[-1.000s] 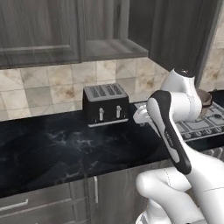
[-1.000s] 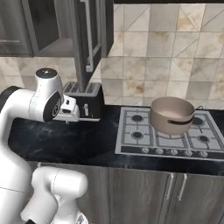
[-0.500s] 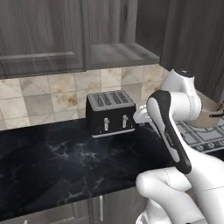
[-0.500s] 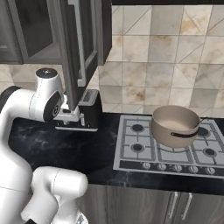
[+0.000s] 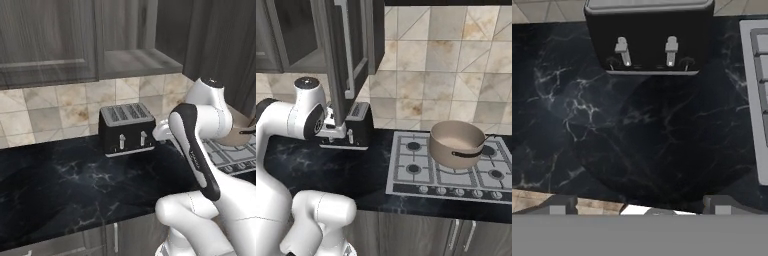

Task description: Open the cabinet and move the ladle to the pot. Then close the cabinet.

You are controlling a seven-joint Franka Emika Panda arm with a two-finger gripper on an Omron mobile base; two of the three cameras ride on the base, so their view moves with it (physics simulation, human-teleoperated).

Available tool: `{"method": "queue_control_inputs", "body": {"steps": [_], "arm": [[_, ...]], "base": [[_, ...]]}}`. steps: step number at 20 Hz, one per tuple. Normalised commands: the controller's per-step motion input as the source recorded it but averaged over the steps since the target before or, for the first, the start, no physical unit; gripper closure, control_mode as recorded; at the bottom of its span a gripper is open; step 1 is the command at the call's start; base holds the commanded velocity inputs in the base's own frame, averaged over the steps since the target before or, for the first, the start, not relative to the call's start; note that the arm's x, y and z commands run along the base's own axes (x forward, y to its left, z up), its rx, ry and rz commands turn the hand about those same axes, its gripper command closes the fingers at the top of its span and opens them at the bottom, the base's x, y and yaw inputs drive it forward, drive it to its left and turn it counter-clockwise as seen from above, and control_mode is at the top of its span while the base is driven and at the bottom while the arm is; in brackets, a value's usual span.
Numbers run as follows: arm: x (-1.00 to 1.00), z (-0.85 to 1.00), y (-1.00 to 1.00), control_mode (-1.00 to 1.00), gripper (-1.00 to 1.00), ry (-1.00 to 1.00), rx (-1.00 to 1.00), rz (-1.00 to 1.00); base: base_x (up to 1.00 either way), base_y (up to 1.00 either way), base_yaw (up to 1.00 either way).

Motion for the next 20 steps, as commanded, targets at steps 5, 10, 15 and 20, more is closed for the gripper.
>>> {"method": "queue_control_inputs", "body": {"steps": [5, 10, 15, 20], "arm": [[-0.97, 0.56, -0.04, -1.00, -1.00, -0.29, 0.00, 0.00], [-1.00, 0.58, -0.32, -1.00, -1.00, -0.29, 0.00, 0.00], [-0.55, 0.34, -0.48, -1.00, -1.00, -0.17, 0.01, 0.00], [-0.39, 0.06, -0.73, -1.00, -1.00, 0.00, 0.12, 0.00]], "base": [[0.00, 0.00, 0.00], [0.00, 0.00, 0.00], [0.00, 0.00, 0.00], [0.00, 0.00, 0.00]]}}
